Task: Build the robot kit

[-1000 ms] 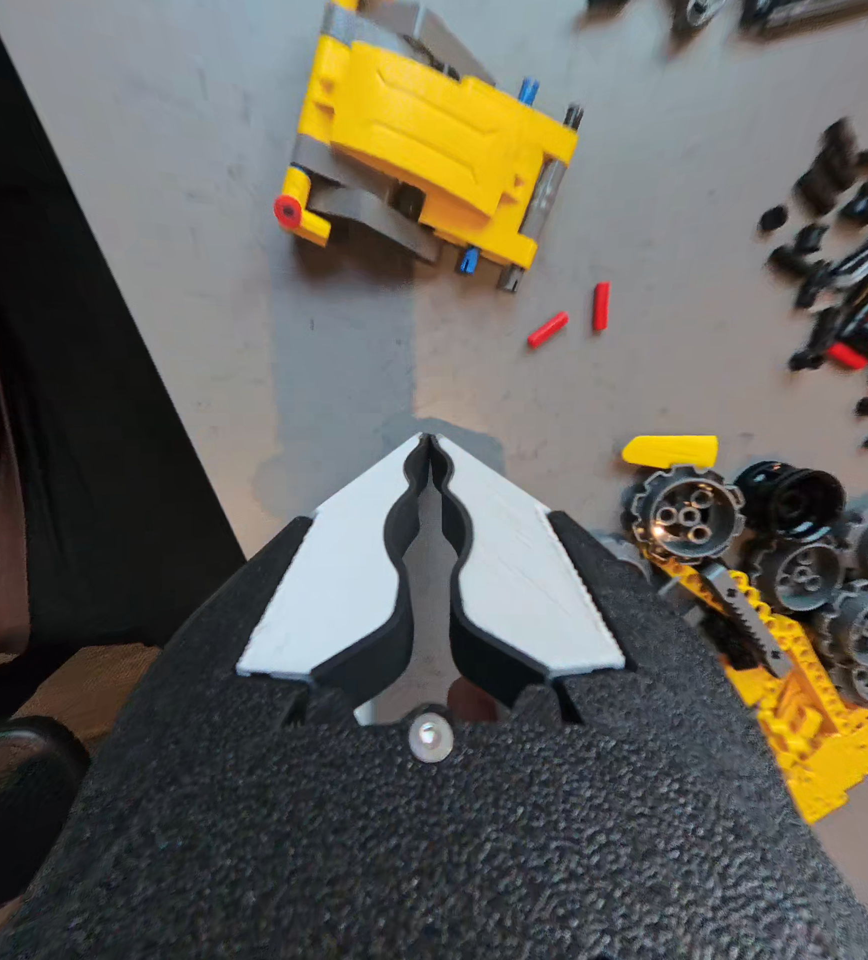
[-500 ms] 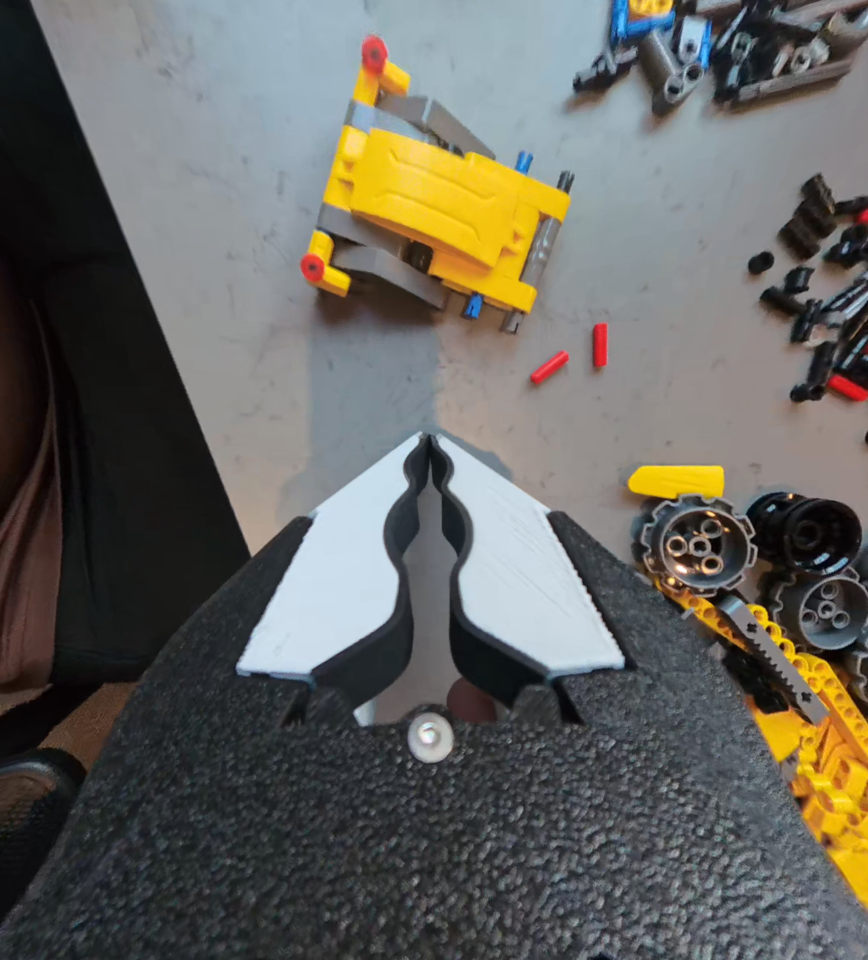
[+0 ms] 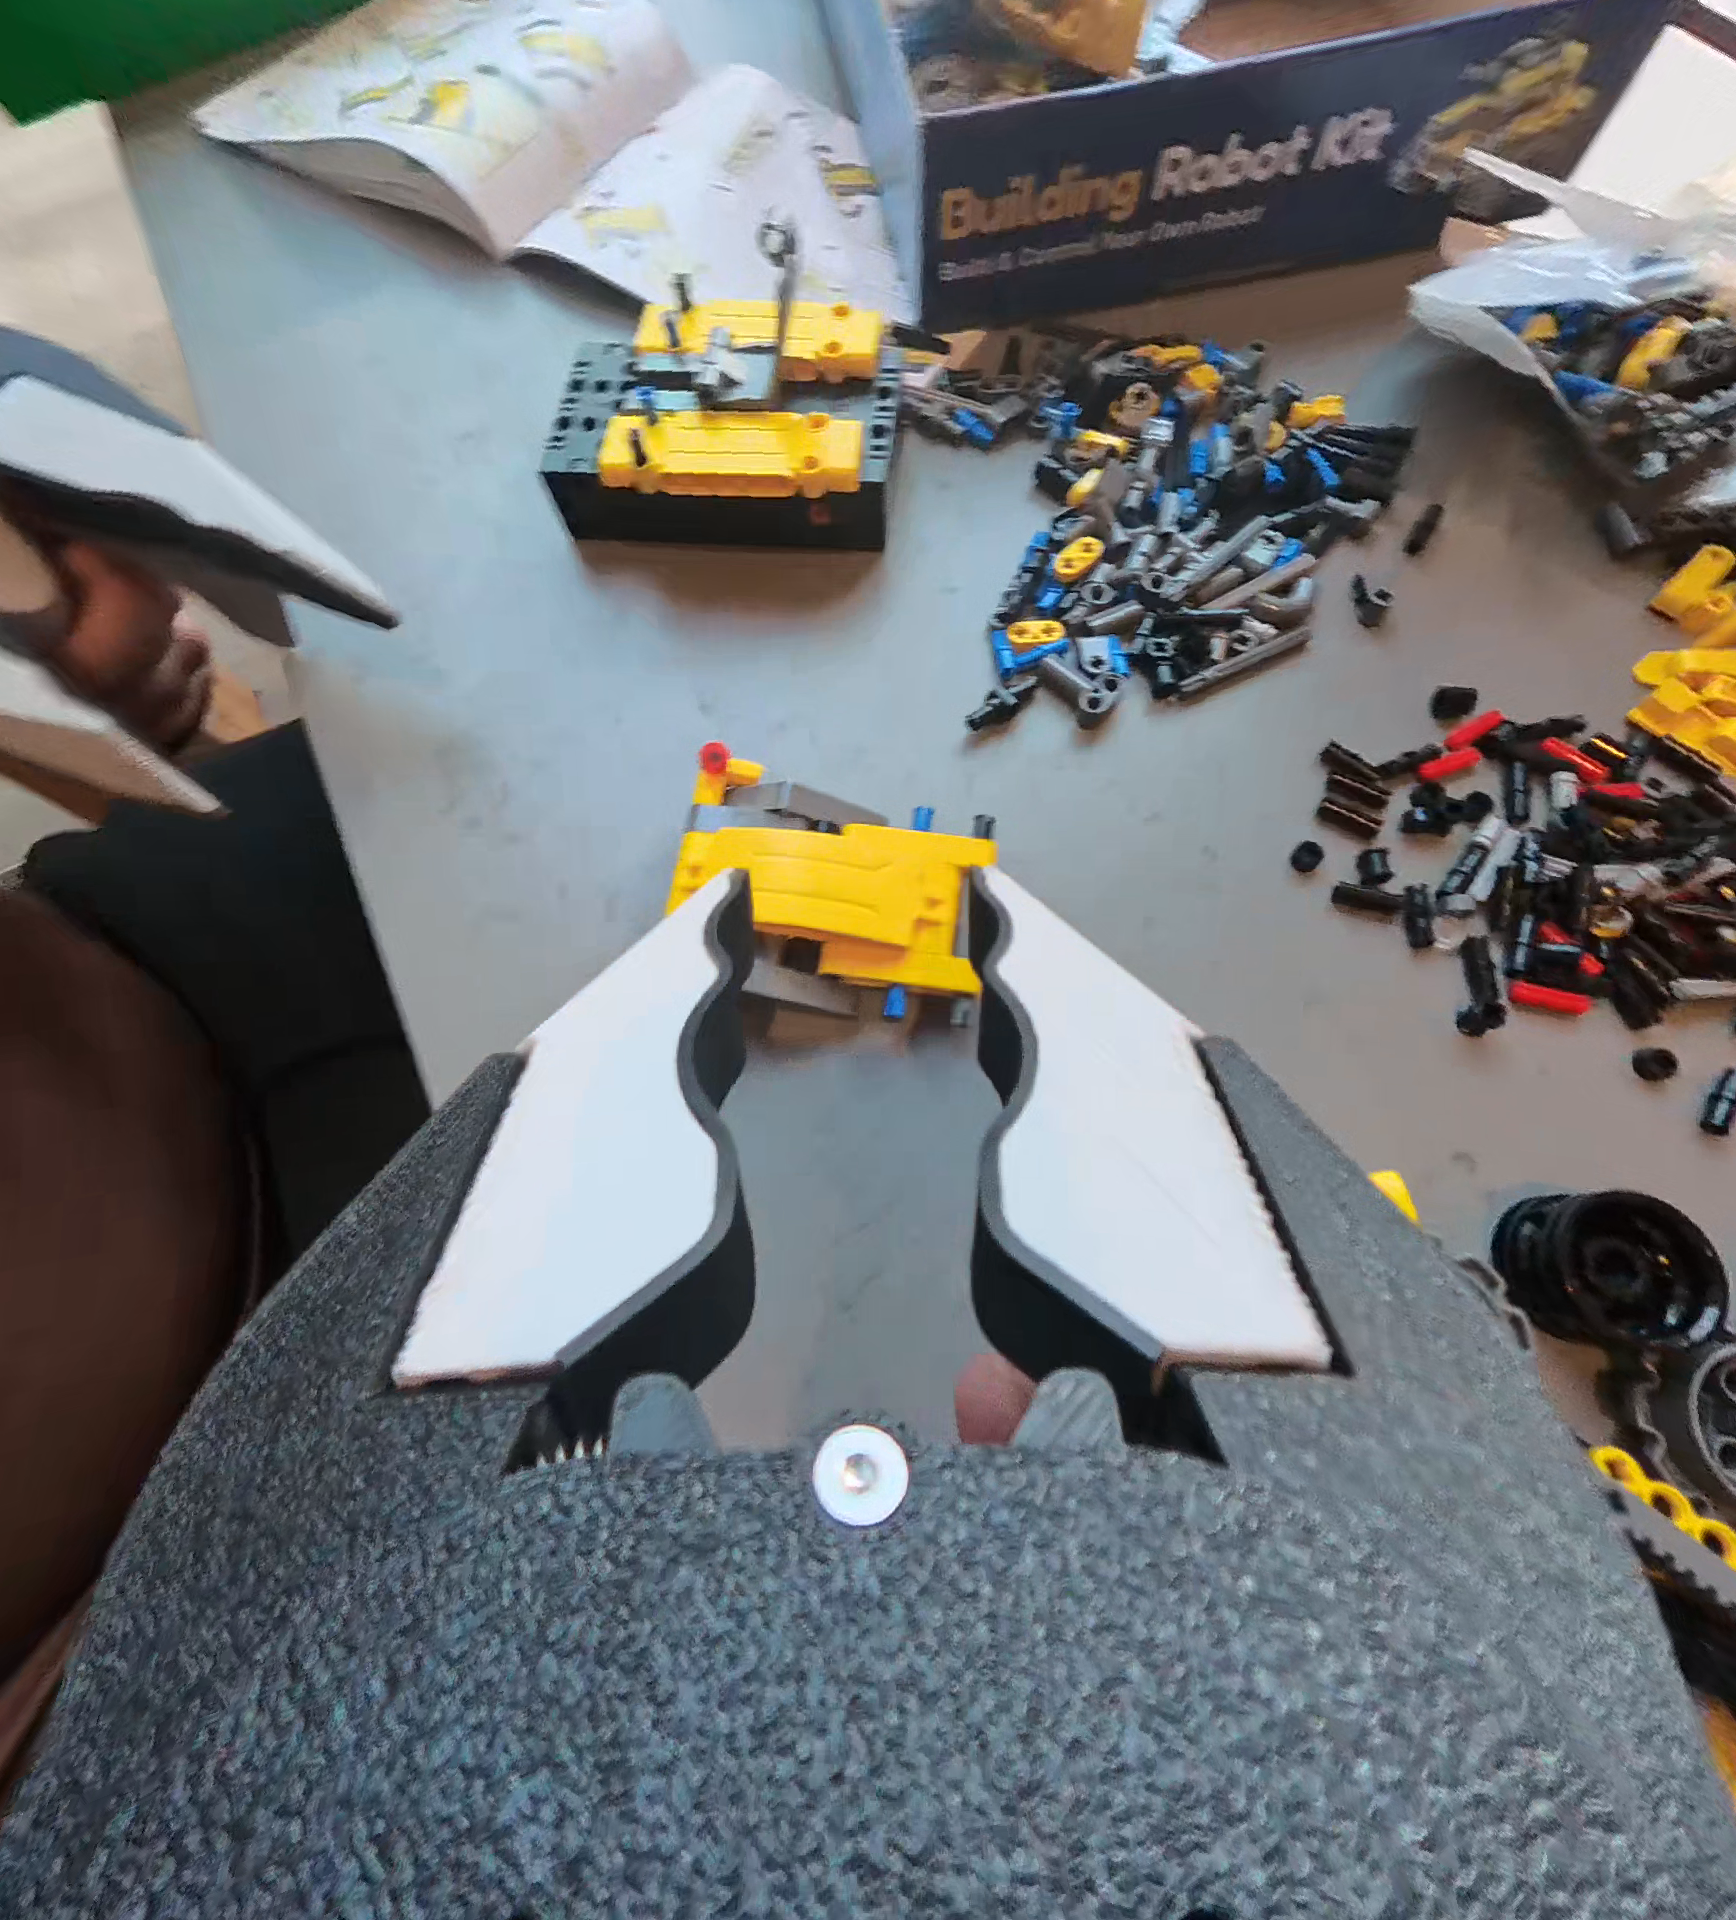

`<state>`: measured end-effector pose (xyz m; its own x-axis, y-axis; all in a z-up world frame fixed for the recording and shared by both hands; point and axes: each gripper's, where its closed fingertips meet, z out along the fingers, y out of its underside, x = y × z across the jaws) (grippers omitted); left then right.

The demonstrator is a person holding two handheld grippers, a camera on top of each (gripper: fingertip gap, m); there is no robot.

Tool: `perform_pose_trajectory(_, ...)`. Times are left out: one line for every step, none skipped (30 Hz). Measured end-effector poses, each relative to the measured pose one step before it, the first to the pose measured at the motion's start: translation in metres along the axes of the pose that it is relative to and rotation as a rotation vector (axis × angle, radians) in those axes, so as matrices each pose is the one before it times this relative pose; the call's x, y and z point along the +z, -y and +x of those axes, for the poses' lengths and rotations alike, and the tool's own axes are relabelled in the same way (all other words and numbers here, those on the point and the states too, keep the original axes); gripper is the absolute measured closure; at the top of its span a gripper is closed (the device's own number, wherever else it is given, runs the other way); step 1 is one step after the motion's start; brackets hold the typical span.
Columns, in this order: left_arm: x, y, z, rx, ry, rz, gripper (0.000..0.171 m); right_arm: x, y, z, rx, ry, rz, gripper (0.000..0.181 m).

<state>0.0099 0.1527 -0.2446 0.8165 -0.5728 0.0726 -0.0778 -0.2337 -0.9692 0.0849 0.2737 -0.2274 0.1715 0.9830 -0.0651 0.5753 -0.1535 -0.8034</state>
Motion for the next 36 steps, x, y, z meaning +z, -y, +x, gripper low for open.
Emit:
perform_pose_trajectory(0.00017,-0.00025,-0.00003,-0.0021,-0.0007,-0.00084,0.114,0.00330,0.00061,0.00687,0.0158,-0.0379,-0.0108,0.141)
perform_pose_trajectory(0.00021,-0.00013,0.00017,-0.0020,-0.0015,-0.00073,0.114,0.00319,0.00074,0.00884,0.0180,-0.0447,-0.0129,0.143)
perform_pose_trajectory(0.00009,-0.00008,0.00034,-0.0008,-0.0015,0.00006,0.114,0.00352,-0.00050,0.00985,0.0210,-0.0463,-0.0229,0.146)
perform_pose_trajectory(0.00009,0.00000,0.00029,0.0010,-0.0004,0.00000,0.114,0.00437,-0.00209,0.00734,0.0192,-0.0299,-0.0333,0.147)
perform_pose_trajectory(0.00005,-0.00010,0.00010,0.0023,0.0002,-0.00068,0.114,0.00499,-0.00250,0.00061,0.0086,0.0077,-0.0347,0.148)
perform_pose_trajectory(-0.00006,-0.00002,0.00010,0.0024,0.0007,-0.00067,0.114,0.00487,-0.00165,-0.00579,-0.0005,0.0398,-0.0253,0.149)
perform_pose_trajectory(-0.00020,0.00012,-0.00039,0.0024,0.0018,0.00052,0.114,0.00484,-0.00162,-0.00694,-0.0026,0.0406,-0.0213,0.149)
perform_pose_trajectory(-0.00021,0.00003,-0.00084,0.0016,0.0038,0.00056,0.114,0.00484,-0.00239,-0.00580,-0.0072,0.0290,-0.0252,0.149)
perform_pose_trajectory(-0.00016,0.00005,-0.00104,-0.0007,0.0035,0.00038,0.114,0.00433,-0.00186,-0.00426,-0.0159,0.0160,-0.0209,0.149)
perform_pose_trajectory(-0.00008,-0.00002,-0.00102,-0.0039,0.0019,0.00022,0.114,0.00273,0.00041,-0.00266,-0.0213,0.0027,-0.0063,0.151)
perform_pose_trajectory(0.00013,-0.00038,-0.00057,-0.0050,-0.0001,-0.00059,0.114,-0.00020,0.00372,0.00002,-0.0233,-0.0134,0.0121,0.152)
perform_pose_trajectory(0.00010,0.00021,-0.00025,-0.0022,-0.0007,0.00122,0.114,-0.00333,0.00636,0.00507,-0.0259,-0.0429,0.0234,0.153)
perform_pose_trajectory(0.00007,-0.00010,-0.00020,0.0005,0.0017,-0.00011,0.114,-0.00578,0.00878,0.00837,-0.0246,-0.0553,0.0352,0.155)
perform_pose_trajectory(0.00023,-0.00009,0.00020,0.0028,0.0004,-0.00002,0.114,-0.00701,0.01090,0.01017,-0.0179,-0.0543,0.0444,0.156)
perform_pose_trajectory(0.00002,0.00001,0.00030,0.0021,0.0004,0.00038,0.114,-0.00675,0.01168,0.01242,-0.0080,-0.0581,0.0458,0.156)
perform_pose_trajectory(0.00027,0.00000,0.00072,0.0002,-0.0020,0.00056,0.114,-0.00502,0.01092,0.01214,-0.0004,-0.0505,0.0386,0.156)
perform_pose_trajectory(0.00027,0.00013,0.00071,-0.0004,-0.0025,0.00070,0.114,-0.00220,0.00940,0.00933,0.0065,-0.0306,0.0265,0.155)
perform_pose_trajectory(0.00030,0.00003,0.00045,0.0009,-0.0013,0.00070,0.114,0.00074,0.00758,0.00552,0.0103,-0.0092,0.0132,0.154)
perform_pose_trajectory(0.00035,-0.00007,0.00030,0.0022,0.0003,-0.00014,0.114,0.00336,0.00555,0.00230,0.0106,0.0059,0.0034,0.154)
perform_pose_trajectory(0.00029,-0.00005,0.00037,0.0022,-0.0002,-0.00067,0.114,0.00633,0.00268,-0.00179,0.0082,0.0246,-0.0095,0.156)
perform_pose_trajectory(0.00017,-0.00019,0.00031,0.0027,-0.0003,-0.00078,0.114,0.00883,-0.00020,-0.00464,0.0051,0.0371,-0.0259,0.158)
perform_pose_trajectory(0.00013,-0.00016,-0.00004,0.0028,0.0012,-0.00135,0.114,0.01083,-0.00198,-0.00641,-0.0049,0.0438,-0.0364,0.163)
perform_pose_trajectory(0.00006,-0.00017,0.00018,0.0025,0.0002,-0.00131,0.114,0.01166,-0.00288,-0.00448,-0.0148,0.0266,-0.0392,0.167)
perform_pose_trajectory(-0.00004,-0.00018,-0.00017,0.0021,0.0007,-0.00136,0.114,0.01089,-0.00333,0.00411,-0.0141,-0.0275,-0.0399,0.168)
perform_pose_trajectory(-0.00018,-0.00033,-0.00031,0.0021,0.0021,-0.00224,0.114,0.00842,-0.00268,0.00953,-0.0091,-0.0579,-0.0313,0.172)
perform_pose_trajectory(-0.00055,-0.00012,-0.00062,0.0017,0.0022,-0.00164,0.114,0.00603,-0.00008,0.00785,0.0029,-0.0398,-0.0077,0.173)
perform_pose_trajectory(-0.00083,0.00025,-0.00108,-0.0002,0.0043,0.00098,0.113,0.00449,0.00189,0.00678,0.0257,-0.0209,0.0114,0.173)
perform_pose_trajectory(-0.00095,0.00070,-0.00141,-0.0018,0.0055,0.00392,0.114,0.00430,0.00161,0.00783,0.0392,-0.0181,0.0127,0.173)
perform_pose_trajectory(-0.00076,0.00036,-0.00137,-0.0031,0.0049,0.00321,0.114,0.00533,0.00123,0.00541,0.0351,-0.0022,0.0066,0.173)
perform_pose_trajectory(-0.00021,-0.00035,-0.00076,-0.0050,0.0013,-0.00037,0.114,0.00616,0.00216,-0.00020,0.0282,0.0269,0.0070,0.172)
perform_pose_trajectory(0.00008,-0.00074,-0.00002,-0.0056,-0.0022,-0.00236,0.114,0.00661,0.00322,-0.00456,0.0248,0.0440,0.0089,0.168)
perform_pose_trajectory(0.00017,0.00013,0.00033,-0.0028,-0.0030,0.00137,0.114,0.00685,0.00407,-0.00839,0.0122,0.0563,0.0103,0.165)
perform_pose_trajectory(0.00020,0.00002,0.00026,0.0001,-0.0018,0.00062,0.114,0.00624,0.00393,-0.01229,-0.0100,0.0674,0.0093,0.166)
perform_pose_trajectory(0.00001,0.00006,-0.00001,0.0018,0.0001,0.00054,0.114,0.00511,0.00386,-0.00701,-0.0198,0.0298,0.0082,0.170)
perform_pose_trajectory(-0.00007,-0.00003,-0.00017,0.0004,0.0004,-0.00015,0.114,0.00241,0.00316,0.00698,-0.0092,-0.0551,0.0077,0.173)
perform_pose_trajectory(-0.00023,-0.00008,-0.00048,-0.0015,0.0008,-0.00045,0.114,0.00007,0.00139,0.01309,-0.0047,-0.0873,-0.0003,0.176)
